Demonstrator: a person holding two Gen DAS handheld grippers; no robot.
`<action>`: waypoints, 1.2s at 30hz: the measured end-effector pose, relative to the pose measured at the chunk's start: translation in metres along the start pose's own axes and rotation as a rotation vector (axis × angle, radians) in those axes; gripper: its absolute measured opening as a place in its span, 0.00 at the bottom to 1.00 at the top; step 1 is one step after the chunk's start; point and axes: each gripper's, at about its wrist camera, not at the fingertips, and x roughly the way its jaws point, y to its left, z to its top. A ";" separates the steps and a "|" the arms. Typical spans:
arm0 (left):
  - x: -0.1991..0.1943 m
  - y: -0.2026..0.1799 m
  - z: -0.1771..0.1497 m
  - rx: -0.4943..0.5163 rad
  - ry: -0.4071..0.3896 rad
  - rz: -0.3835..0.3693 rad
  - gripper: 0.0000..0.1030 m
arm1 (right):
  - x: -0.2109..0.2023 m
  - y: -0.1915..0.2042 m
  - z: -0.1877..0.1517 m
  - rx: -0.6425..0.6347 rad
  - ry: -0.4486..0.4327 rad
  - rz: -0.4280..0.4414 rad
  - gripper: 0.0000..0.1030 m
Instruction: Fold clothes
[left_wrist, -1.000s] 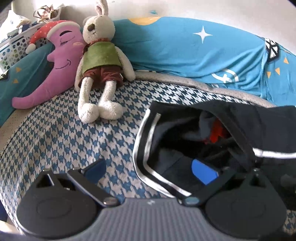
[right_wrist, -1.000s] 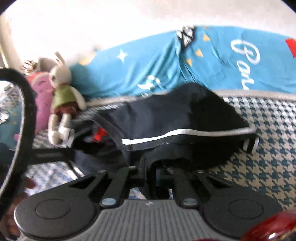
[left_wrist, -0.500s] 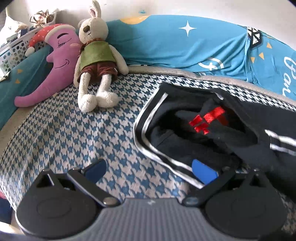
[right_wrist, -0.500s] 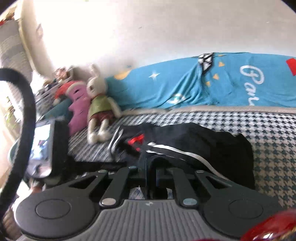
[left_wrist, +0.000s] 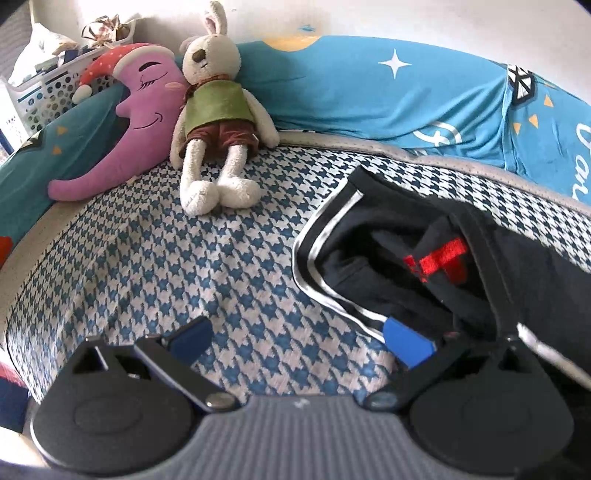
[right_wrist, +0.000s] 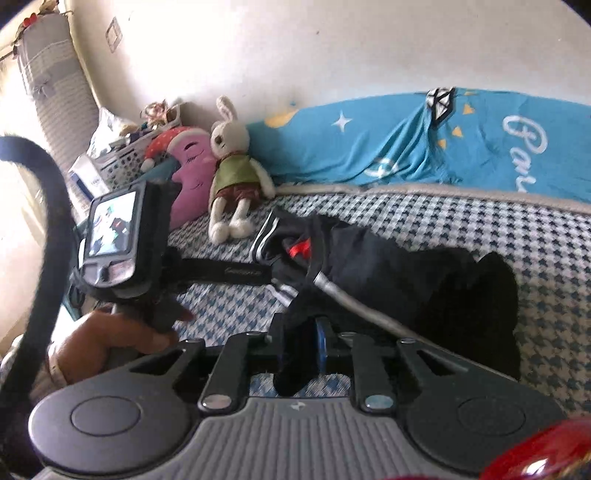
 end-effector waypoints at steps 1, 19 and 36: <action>0.000 0.000 0.000 -0.005 0.000 -0.005 1.00 | -0.001 -0.001 0.002 0.006 -0.010 -0.004 0.17; -0.001 -0.003 0.002 -0.007 0.015 -0.049 1.00 | 0.055 -0.012 -0.009 -0.194 0.121 -0.210 0.43; 0.013 -0.007 -0.001 0.002 0.098 -0.056 1.00 | 0.063 -0.030 0.008 -0.164 0.052 -0.307 0.02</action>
